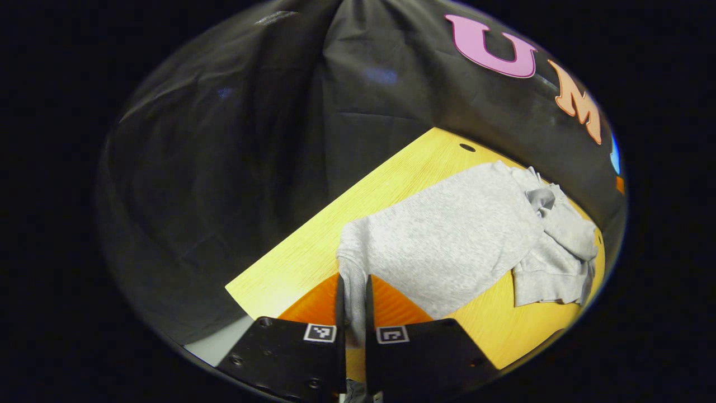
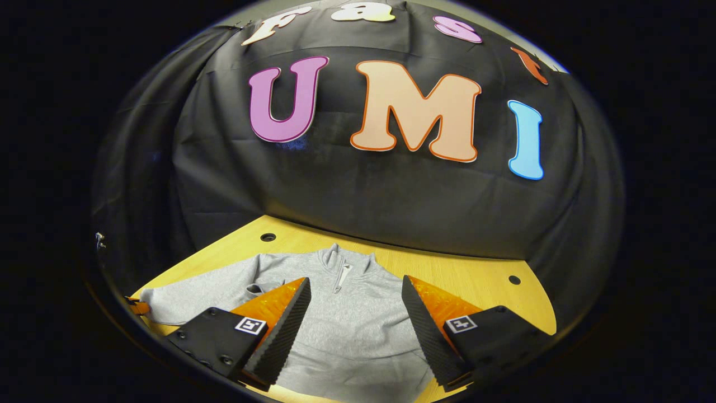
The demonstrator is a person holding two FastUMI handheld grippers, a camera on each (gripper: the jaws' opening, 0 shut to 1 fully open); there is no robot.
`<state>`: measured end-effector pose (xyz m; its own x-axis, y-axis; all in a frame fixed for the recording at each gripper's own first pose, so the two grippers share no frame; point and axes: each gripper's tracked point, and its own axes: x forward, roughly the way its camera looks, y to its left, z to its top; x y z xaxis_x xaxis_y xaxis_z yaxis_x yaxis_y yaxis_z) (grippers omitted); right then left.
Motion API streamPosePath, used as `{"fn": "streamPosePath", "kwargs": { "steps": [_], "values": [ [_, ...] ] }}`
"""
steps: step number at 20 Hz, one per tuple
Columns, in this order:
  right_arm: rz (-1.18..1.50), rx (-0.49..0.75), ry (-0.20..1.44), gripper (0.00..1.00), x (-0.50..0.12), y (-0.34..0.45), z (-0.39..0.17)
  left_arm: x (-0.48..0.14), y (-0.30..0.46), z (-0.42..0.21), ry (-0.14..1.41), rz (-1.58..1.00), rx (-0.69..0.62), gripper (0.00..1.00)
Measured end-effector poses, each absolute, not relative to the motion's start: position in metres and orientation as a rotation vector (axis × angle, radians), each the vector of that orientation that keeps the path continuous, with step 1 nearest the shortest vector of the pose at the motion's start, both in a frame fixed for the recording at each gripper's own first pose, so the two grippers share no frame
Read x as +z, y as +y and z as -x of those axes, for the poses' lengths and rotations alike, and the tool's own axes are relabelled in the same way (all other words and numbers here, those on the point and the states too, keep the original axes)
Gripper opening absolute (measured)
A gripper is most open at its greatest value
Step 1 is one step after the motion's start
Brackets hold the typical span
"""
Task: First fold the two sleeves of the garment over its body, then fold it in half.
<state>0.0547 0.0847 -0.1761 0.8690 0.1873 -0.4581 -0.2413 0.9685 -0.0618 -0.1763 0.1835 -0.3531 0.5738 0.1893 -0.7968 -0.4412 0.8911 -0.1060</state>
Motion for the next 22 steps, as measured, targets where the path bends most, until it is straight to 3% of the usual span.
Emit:
{"fn": "streamPosePath", "kwargs": {
  "steps": [1,2,7,22],
  "values": [
    [0.119,0.220,0.465,1.00,-0.177,0.082,-0.053,-0.353,0.184,0.176,0.911,0.326,0.394,0.10],
    [0.120,0.215,0.461,1.00,-0.175,0.077,-0.051,-0.353,0.184,0.173,0.929,0.336,0.406,0.01],
    [0.135,0.184,0.444,1.00,-0.168,0.052,-0.045,-0.320,0.189,0.141,0.869,0.210,0.359,0.00],
    [0.059,0.030,0.467,1.00,-0.173,-0.046,-0.007,-0.229,0.117,0.013,0.707,0.214,0.171,0.00]
  ]
}}
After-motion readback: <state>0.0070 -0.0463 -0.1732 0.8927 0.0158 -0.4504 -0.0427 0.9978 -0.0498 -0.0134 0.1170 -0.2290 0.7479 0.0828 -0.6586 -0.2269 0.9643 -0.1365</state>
